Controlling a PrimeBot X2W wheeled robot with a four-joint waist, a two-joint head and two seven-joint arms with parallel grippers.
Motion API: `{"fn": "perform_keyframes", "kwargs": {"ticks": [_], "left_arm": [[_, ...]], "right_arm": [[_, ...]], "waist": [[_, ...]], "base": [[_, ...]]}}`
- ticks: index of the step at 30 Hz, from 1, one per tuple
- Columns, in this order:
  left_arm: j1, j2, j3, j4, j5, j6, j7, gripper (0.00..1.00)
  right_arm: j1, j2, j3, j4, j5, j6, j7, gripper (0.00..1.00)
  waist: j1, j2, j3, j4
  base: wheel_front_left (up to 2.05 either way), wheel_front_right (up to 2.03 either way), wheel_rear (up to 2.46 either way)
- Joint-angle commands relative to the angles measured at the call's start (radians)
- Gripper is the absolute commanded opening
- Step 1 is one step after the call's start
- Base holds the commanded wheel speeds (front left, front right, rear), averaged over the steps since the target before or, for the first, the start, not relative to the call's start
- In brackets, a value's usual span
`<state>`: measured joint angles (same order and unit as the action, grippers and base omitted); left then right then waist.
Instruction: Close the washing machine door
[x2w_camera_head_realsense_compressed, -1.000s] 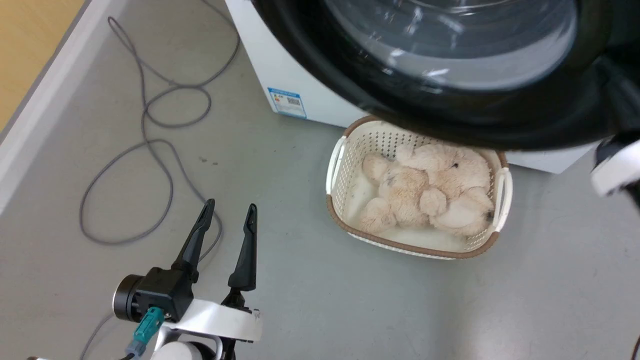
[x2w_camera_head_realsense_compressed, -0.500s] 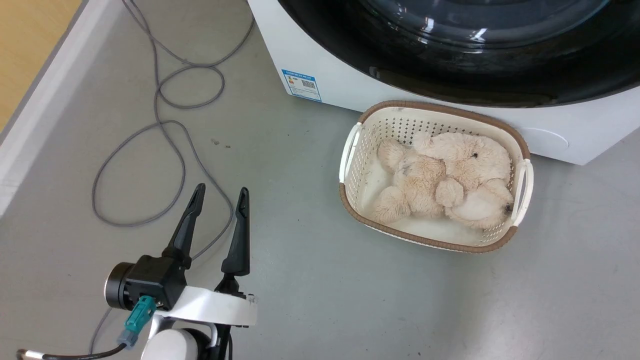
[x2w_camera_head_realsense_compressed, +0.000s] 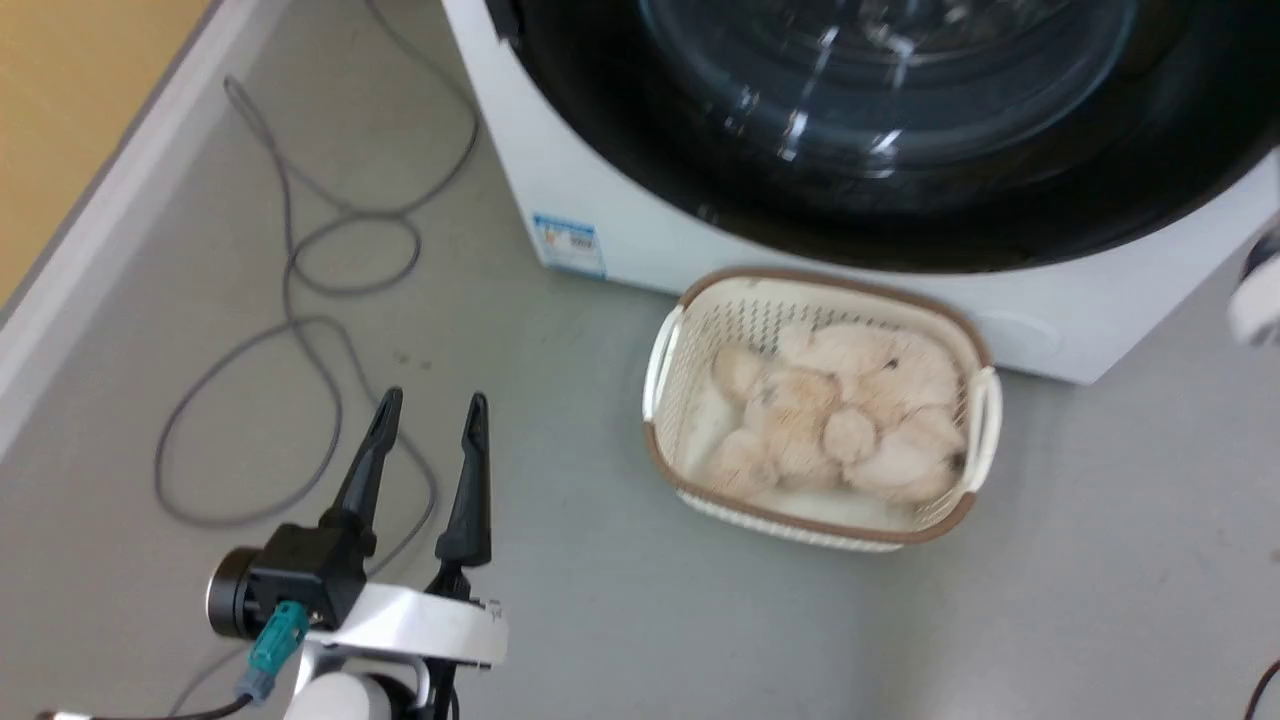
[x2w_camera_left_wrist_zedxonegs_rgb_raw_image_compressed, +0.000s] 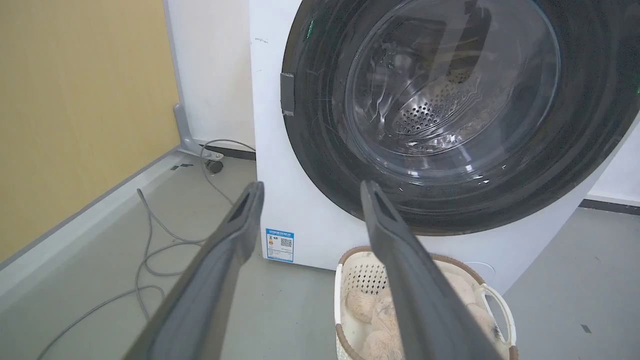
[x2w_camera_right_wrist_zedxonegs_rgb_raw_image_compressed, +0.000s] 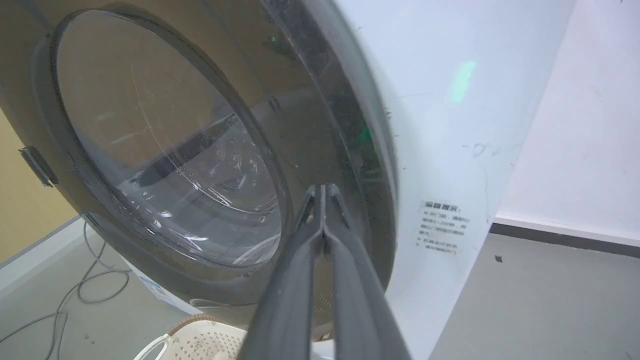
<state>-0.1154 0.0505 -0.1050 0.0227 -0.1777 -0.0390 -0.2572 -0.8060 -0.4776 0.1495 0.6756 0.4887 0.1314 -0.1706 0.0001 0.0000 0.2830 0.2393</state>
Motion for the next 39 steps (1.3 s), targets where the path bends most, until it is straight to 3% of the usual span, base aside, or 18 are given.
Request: {"fn": "perform_keyframes", "kwargs": {"ticks": [1, 7, 13, 26, 27, 28, 39], "left_arm": [[0.021, 0.000, 0.005, 0.008, 0.001, -0.003, -0.005, 1.00], [0.059, 0.000, 0.006, 0.032, -0.001, -0.005, -0.005, 1.00], [0.091, 0.000, 0.013, 0.059, -0.001, -0.002, -0.005, 1.00], [0.143, 0.000, 0.013, 0.105, 0.003, -0.005, -0.005, 1.00], [0.147, 0.000, 0.011, 0.107, 0.003, -0.005, -0.005, 1.00], [0.151, 0.000, 0.008, 0.108, 0.004, -0.004, -0.005, 1.00], [0.165, 0.000, -0.002, 0.134, 0.021, -0.010, -0.005, 1.00]], "right_arm": [[0.059, 0.009, 0.019, -0.019, 0.017, -0.001, -0.019, 0.00], [0.267, 0.026, 0.040, -0.147, 0.036, -0.001, -0.069, 0.00], [0.476, 0.078, -0.018, -0.324, -0.023, -0.001, -0.086, 0.00], [0.827, 0.309, -0.174, -0.623, -0.221, -0.001, -0.070, 0.00], [0.844, 0.318, -0.179, -0.632, -0.240, -0.001, -0.066, 0.31], [0.858, 0.328, -0.185, -0.638, -0.256, -0.001, -0.064, 1.00], [0.921, 0.390, -0.192, -0.640, -0.310, -0.001, -0.076, 1.00]], "waist": [[-0.0001, 0.0000, -0.061, -0.038], [-0.0001, 0.0000, -0.143, -0.089], [-0.0001, 0.0000, -0.203, -0.134], [-0.0001, 0.0000, -0.280, -0.177], [-0.0001, 0.0000, -0.284, -0.178], [-0.0001, 0.0000, -0.287, -0.179], [-0.0001, 0.0000, -0.300, -0.178]], "base": [[0.00, 0.00, 0.00], [0.00, 0.00, 0.00], [0.00, 0.00, 0.00], [0.00, 0.00, 0.00], [0.00, 0.00, 0.00], [0.00, 0.00, 0.00], [0.00, 0.00, 0.00]]}}
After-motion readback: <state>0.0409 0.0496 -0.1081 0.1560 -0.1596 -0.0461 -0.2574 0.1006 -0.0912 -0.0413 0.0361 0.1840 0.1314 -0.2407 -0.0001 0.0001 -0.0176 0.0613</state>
